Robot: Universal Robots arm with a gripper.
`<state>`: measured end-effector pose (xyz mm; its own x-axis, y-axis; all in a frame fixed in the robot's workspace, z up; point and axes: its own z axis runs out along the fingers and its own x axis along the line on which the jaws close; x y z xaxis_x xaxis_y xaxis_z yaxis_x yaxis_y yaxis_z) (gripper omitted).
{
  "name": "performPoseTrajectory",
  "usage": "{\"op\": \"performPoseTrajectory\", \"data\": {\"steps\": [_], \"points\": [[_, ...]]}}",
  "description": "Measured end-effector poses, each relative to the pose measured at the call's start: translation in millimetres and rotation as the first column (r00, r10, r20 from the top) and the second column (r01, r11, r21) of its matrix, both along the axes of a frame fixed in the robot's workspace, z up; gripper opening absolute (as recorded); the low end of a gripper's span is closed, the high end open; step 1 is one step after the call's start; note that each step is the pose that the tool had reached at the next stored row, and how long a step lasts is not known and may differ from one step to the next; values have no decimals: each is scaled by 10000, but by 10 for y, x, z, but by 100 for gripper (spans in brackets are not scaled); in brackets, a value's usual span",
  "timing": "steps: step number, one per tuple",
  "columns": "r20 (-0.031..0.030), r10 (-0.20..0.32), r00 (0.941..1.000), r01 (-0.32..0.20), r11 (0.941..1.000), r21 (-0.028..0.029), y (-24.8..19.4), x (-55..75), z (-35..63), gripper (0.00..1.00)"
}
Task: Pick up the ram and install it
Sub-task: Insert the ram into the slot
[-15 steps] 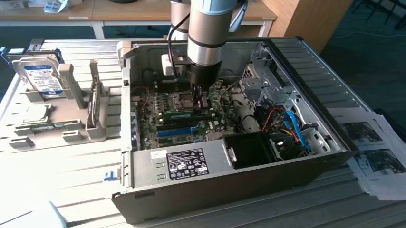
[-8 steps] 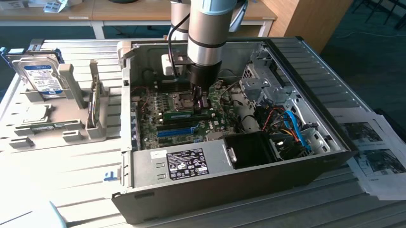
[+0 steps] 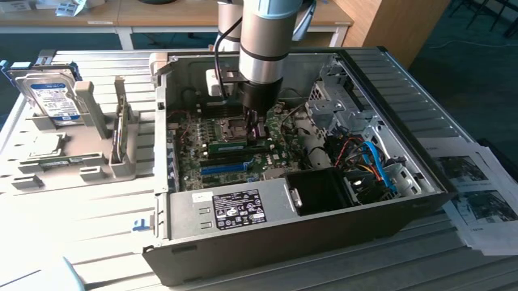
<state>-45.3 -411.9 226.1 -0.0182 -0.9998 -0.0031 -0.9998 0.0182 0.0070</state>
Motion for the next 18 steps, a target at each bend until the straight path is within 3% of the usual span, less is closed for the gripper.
{"op": "performPoseTrajectory", "data": {"steps": [18], "points": [[-2,0,10000,0,10000,0,-1,7,38,12]]}}
